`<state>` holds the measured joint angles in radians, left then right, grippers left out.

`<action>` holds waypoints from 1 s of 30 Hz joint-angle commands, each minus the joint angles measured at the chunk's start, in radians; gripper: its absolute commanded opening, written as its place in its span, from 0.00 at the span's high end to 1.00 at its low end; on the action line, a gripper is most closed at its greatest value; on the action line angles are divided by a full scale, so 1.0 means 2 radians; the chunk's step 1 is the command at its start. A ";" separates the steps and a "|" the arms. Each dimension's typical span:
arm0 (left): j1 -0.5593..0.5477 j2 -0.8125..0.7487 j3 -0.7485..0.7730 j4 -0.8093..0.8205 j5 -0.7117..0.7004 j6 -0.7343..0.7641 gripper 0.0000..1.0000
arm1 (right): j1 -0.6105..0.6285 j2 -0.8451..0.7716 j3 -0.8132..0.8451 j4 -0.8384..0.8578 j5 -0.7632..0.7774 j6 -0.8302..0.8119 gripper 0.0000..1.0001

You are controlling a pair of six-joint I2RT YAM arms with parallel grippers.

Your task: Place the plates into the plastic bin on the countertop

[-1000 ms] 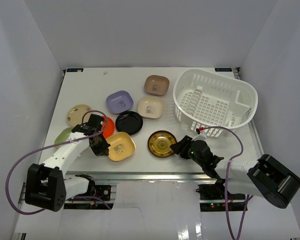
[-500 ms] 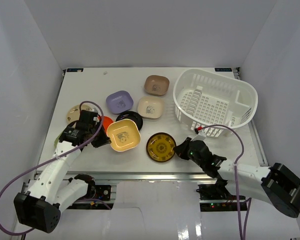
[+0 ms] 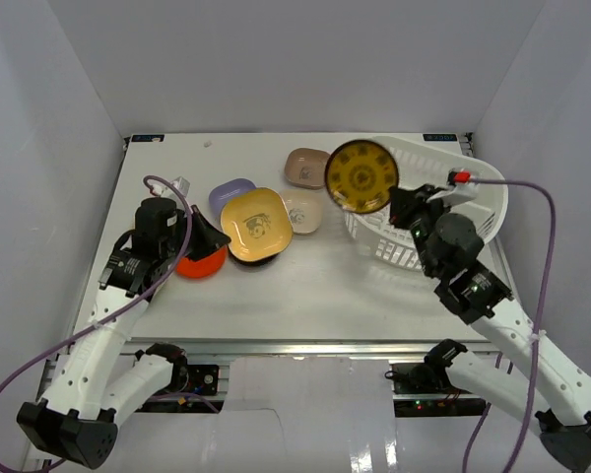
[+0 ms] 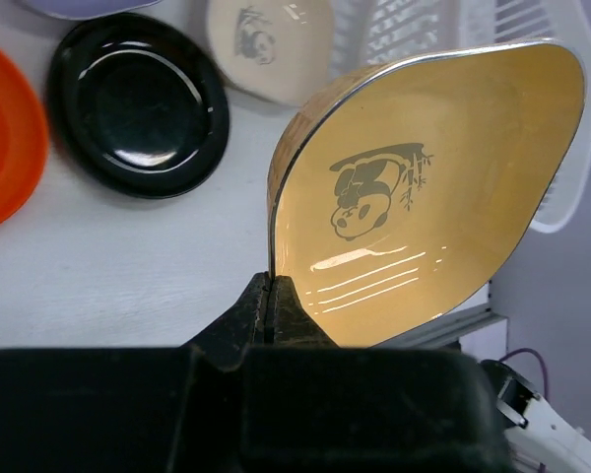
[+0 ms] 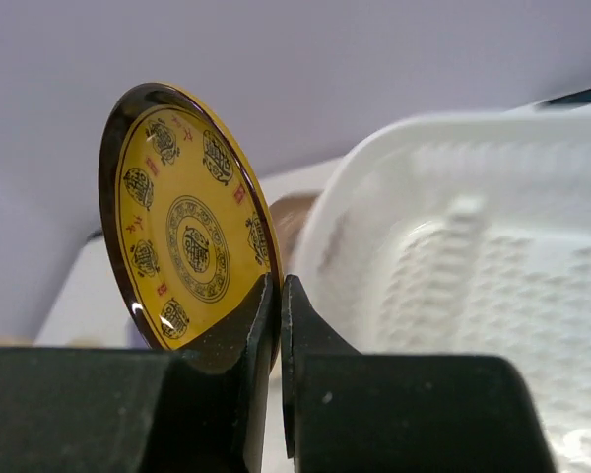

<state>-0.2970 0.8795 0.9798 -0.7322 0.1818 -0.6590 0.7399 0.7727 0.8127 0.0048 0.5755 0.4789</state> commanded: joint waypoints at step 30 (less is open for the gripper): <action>-0.272 0.649 0.586 0.130 -0.073 -0.009 1.00 | -0.442 -0.010 0.022 -0.066 -0.219 0.008 0.47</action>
<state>-0.8017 2.1483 2.0487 -0.4095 0.0338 -0.6945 -0.1314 0.7967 0.7975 -0.1078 0.1307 0.4923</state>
